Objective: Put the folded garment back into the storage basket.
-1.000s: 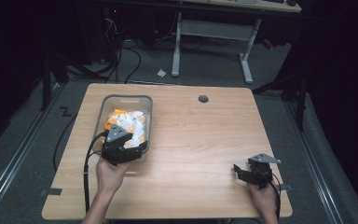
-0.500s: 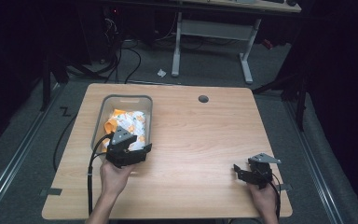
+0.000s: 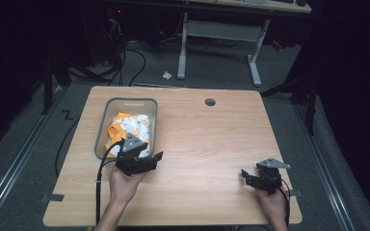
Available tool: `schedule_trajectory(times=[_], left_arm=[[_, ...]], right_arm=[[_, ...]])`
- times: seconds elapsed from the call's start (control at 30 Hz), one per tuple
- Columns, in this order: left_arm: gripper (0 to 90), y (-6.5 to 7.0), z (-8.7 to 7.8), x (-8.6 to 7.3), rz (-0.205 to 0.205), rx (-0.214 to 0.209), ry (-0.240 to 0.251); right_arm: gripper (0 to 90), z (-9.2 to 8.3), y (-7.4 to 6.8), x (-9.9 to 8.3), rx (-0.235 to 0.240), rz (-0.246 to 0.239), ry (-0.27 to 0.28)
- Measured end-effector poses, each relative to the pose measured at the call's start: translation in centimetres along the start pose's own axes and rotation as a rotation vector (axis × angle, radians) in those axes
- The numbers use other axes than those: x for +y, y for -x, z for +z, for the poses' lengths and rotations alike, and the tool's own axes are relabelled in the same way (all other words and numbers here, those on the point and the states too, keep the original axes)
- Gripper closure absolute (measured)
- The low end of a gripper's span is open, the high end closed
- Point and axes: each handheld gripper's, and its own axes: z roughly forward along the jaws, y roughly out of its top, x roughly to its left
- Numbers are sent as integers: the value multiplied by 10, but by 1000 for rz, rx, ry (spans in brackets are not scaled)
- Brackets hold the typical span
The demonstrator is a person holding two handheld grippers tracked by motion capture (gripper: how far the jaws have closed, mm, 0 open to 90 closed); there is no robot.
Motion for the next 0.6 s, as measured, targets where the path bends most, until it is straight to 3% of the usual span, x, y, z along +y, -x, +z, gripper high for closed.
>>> schedule_trajectory(times=[0.6], left_arm=[[343,13,13,-7,9,-40,-15]], right_arm=[[295,0,0,0,0,0,0]])
